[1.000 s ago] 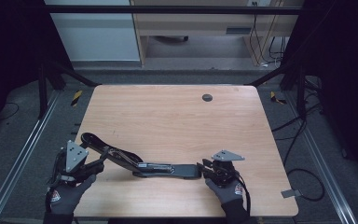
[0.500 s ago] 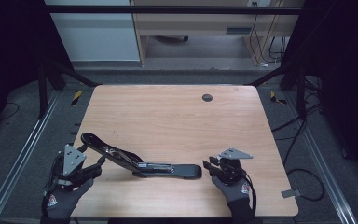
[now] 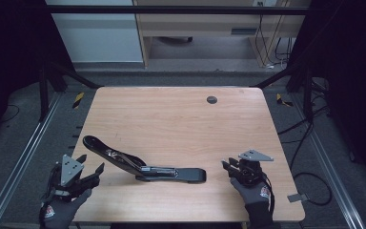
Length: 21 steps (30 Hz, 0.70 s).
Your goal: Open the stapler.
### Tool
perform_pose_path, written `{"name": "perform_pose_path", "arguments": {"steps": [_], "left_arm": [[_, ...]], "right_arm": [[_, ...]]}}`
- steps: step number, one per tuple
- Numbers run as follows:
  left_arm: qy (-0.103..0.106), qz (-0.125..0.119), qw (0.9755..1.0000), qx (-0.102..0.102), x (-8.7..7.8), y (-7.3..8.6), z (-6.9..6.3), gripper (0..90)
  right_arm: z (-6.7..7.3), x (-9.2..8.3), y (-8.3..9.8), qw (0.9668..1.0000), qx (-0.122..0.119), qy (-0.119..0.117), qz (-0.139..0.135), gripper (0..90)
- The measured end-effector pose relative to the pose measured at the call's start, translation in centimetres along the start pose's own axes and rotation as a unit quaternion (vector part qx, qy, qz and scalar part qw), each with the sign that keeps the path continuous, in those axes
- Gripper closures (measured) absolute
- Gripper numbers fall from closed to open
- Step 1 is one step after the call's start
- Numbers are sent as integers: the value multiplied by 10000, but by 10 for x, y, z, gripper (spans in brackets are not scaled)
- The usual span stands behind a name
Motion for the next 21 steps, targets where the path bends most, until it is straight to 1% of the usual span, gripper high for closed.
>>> {"name": "perform_pose_path", "arguments": {"steps": [1, 4, 5, 12, 15, 16, 17, 18, 19, 21], "left_arm": [[4, 9, 10000, 2, 0, 1, 0, 345], [3, 35, 10000, 3, 1, 4, -1, 354], [5, 67, 10000, -5, 2, 7, -1, 359], [24, 171, 9998, 41, 6, 16, -4, 406], [13, 160, 9998, 129, 8, 20, -7, 411], [16, 182, 9996, 192, 10, 22, -8, 415], [22, 206, 9996, 216, 11, 23, -9, 419], [22, 206, 9996, 216, 11, 23, -9, 423], [31, 217, 9995, 235, 14, 25, -10, 424], [28, 235, 9994, 233, 15, 26, -11, 428]], "right_arm": [[-3, -1, 0, 10000, -44, 34, 7, 669], [-6, -1, 1, 9999, -53, 72, 50, 668], [-9, -1, 0, 9999, -88, 95, 74, 669], [-15, -2, -2, 9993, -199, 215, 210, 675], [-18, 0, -3, 9989, -234, 259, 307, 674], [-19, 1, -3, 9986, -213, 271, 398, 675], [-21, 2, -4, 9983, -282, 280, 420, 675], [-21, 2, -4, 9983, -282, 280, 420, 675], [-21, 4, -5, 9980, -223, 279, 512, 675], [-22, 4, -5, 9979, -245, 270, 542, 676]]}}
Point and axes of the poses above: each handheld gripper's, and its own axes: x roughly forward along the jaws, y roughly out of its underside, z roughly to its left, the point moved 4 cm from there along x, roughly forward along the jaws
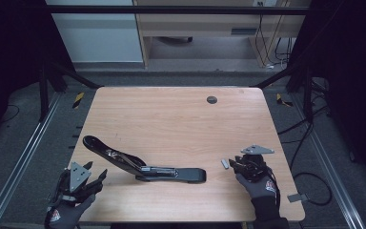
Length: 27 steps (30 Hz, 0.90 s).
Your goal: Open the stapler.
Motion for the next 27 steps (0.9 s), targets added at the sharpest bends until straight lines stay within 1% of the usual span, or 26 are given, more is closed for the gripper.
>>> {"name": "perform_pose_path", "arguments": {"steps": [1, 3, 4, 6, 8, 9, 11, 12, 15, 16, 18, 19, 22, 23, 24, 25, 27], "left_arm": [[8, 17, 10000, -67, 3, 3, -1, 429], [4, 36, 10000, -82, 4, 5, -2, 431], [-38, 73, 9999, -94, 7, 8, -2, 432], [-50, 83, 9999, -111, 7, 9, -2, 433], [-57, 83, 9998, -178, 9, 11, -2, 432], [-66, 103, 9997, -220, 10, 12, -1, 432], [-72, 116, 9996, -258, 10, 14, -1, 430], [-72, 116, 9996, -258, 10, 14, -1, 427], [-34, 151, 9993, -329, 12, 16, 0, 423], [-24, 171, 9993, -329, 13, 16, 0, 423], [3, 202, 9992, -331, 14, 17, -1, 423], [6, 221, 9993, -316, 14, 17, -1, 423], [7, 241, 9992, -306, 15, 17, -1, 423], [15, 240, 9992, -326, 15, 17, -1, 423], [17, 244, 9991, -336, 15, 17, -1, 423], [16, 248, 9992, -327, 15, 17, -1, 423], [28, 262, 9991, -334, 16, 18, -1, 423]], "right_arm": [[-2, 2, -1, 10000, -20, 43, 58, 679], [-2, 3, -2, 9999, -39, 68, 87, 679], [-4, 6, -3, 9998, -103, 114, 130, 682], [-3, 6, -4, 9998, -85, 115, 156, 683], [-2, 7, -5, 9997, -68, 116, 196, 684], [-2, 8, -6, 9996, -120, 105, 218, 686], [1, 10, -7, 9995, -102, 84, 302, 688], [1, 10, -7, 9995, -102, 84, 302, 688], [3, 15, -8, 9990, -203, 111, 392, 694], [5, 17, -9, 9988, -177, 82, 449, 697], [6, 20, -10, 9985, -216, 99, 485, 700], [7, 23, -12, 9979, -224, 129, 586, 705], [9, 27, -13, 9975, -214, 115, 662, 707], [9, 29, -13, 9972, -298, 124, 678, 708], [9, 31, -13, 9969, -303, 143, 705, 708], [11, 32, -14, 9968, -242, 96, 750, 708], [11, 37, -13, 9961, -260, 94, 842, 709]]}}
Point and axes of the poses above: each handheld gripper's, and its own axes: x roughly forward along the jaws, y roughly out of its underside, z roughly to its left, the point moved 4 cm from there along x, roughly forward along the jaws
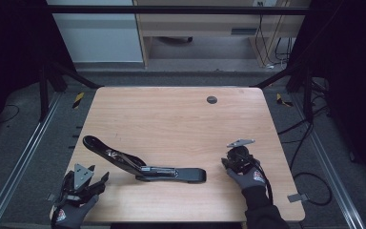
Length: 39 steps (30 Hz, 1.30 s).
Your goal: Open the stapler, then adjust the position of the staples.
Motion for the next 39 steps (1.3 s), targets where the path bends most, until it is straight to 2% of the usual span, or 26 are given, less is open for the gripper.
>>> {"name": "perform_pose_path", "arguments": {"steps": [7, 8, 11, 15, 25, 28, 32, 33, 38, 39], "left_arm": [[44, 25, 10000, 15, 1, 0, -1, 419], [44, 25, 10000, 15, 1, 0, -1, 419], [39, 22, 10000, 14, 1, 0, -1, 418], [27, 30, 10000, 33, 0, 0, -2, 418], [63, 84, 9999, 80, 2, 1, -2, 411], [87, 90, 9999, 72, 2, 1, -3, 407], [90, 116, 9999, 54, 2, 1, -3, 396], [104, 128, 9999, 31, 2, 2, -3, 399], [107, 207, 9997, 5, 3, 3, -3, 419], [114, 235, 9997, -6, 2, 3, -3, 419]], "right_arm": [[1, 7, 2, 9999, -69, 64, 117, 718], [2, 7, 2, 9999, -34, 7, 159, 721], [2, 10, 3, 9997, -64, 62, 218, 734], [1, 11, 3, 9995, -27, 13, 309, 753], [-2, 12, 4, 9994, -29, 4, 356, 781], [-2, 10, 4, 9994, -59, -25, 335, 782], [-3, -1, 8, 9994, -186, -76, 277, 782], [-5, -8, 14, 9995, -199, -107, 230, 781], [-4, -19, 29, 9994, -162, -238, 213, 782], [-3, -22, 36, 9992, -226, -237, 219, 781]]}}
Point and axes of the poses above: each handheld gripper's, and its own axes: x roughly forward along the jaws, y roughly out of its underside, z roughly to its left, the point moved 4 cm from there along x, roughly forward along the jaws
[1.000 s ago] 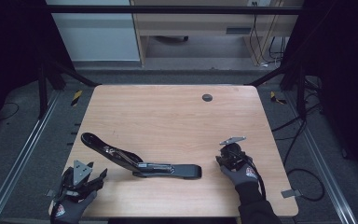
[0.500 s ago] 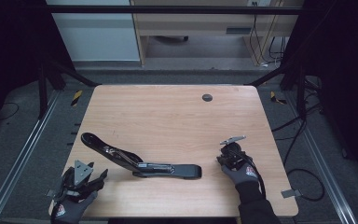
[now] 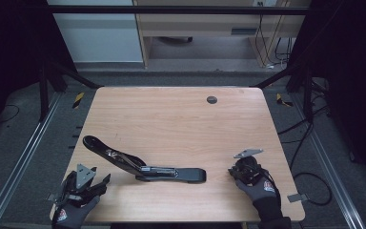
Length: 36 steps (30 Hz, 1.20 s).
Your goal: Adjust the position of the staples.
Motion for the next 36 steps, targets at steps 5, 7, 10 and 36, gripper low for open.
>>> {"name": "perform_pose_path", "arguments": {"steps": [5, 7, 10, 36], "left_arm": [[-51, -31, 10000, 64, 0, 0, 1, 468], [-43, -43, 9999, 107, 0, 0, 0, 474], [-49, -91, 9998, 175, 0, 0, 0, 480], [38, -29, 10000, 76, 2, 1, -1, 450]], "right_arm": [[2, -7, 10, 9999, 103, -89, -13, 781], [1, -7, 12, 9999, 95, -82, -5, 782], [2, -7, 19, 9998, 85, -130, 83, 782], [0, -6, 19, 9998, 134, -110, 104, 765]]}}
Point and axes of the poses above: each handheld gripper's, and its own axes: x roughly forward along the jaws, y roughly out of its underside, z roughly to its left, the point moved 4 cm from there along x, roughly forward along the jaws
